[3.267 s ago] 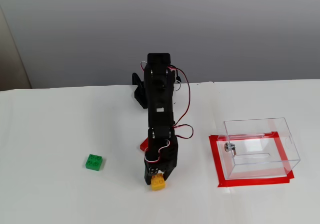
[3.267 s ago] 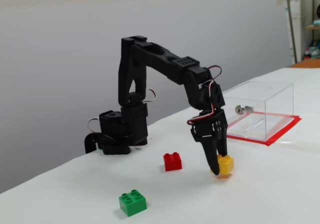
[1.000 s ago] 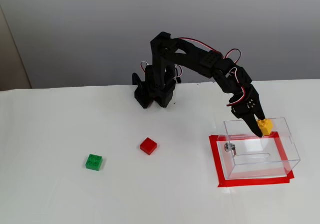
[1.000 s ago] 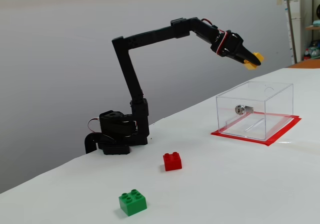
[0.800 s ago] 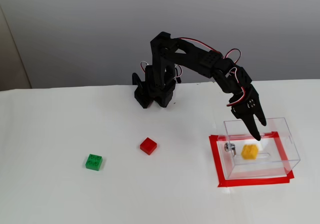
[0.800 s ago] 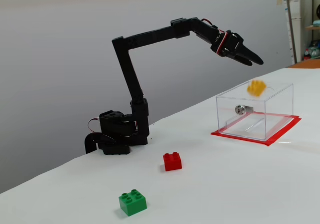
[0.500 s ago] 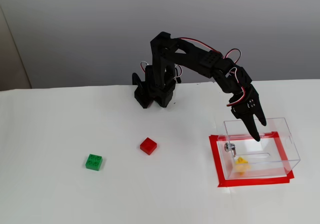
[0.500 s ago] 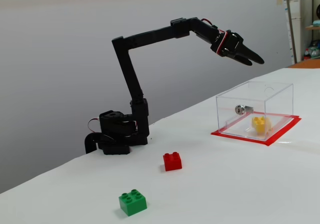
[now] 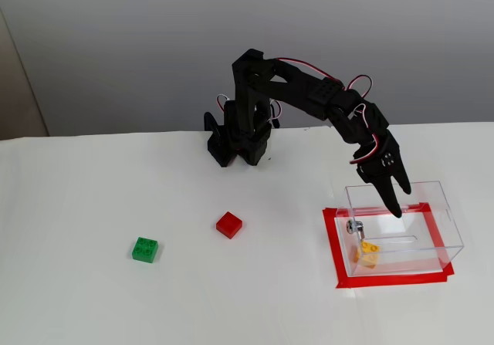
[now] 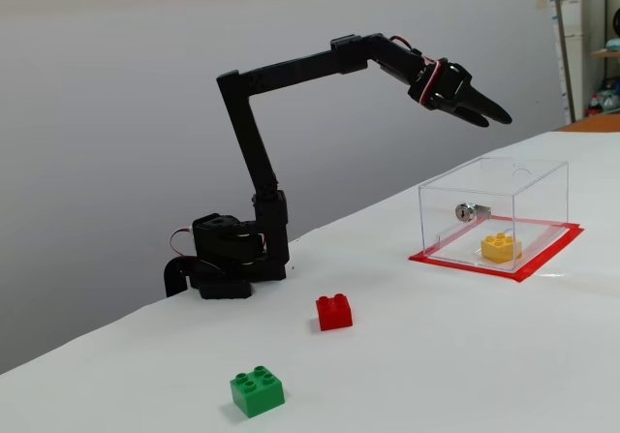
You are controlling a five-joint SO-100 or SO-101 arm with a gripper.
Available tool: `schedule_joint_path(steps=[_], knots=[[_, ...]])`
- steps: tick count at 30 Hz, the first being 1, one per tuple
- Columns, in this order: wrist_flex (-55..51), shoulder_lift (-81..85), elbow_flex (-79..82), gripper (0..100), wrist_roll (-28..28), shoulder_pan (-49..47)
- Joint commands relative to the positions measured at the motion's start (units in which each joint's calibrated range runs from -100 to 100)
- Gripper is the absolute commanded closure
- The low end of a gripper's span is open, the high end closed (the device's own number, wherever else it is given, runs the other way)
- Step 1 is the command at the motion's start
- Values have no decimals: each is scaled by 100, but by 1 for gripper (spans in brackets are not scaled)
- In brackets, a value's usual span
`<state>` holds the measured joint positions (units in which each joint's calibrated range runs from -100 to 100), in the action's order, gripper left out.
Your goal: Pick the yellow lego brick and place it into the transparent box
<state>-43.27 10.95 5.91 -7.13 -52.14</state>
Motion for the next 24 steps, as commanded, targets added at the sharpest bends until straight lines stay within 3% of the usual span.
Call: schedule_joint_path(steps=[1, 8, 24], knots=[[11, 284, -257, 75, -23, 256], [-207, 1132, 69, 99, -23, 1033], [-790, 2931, 1868, 99, -23, 4219]])
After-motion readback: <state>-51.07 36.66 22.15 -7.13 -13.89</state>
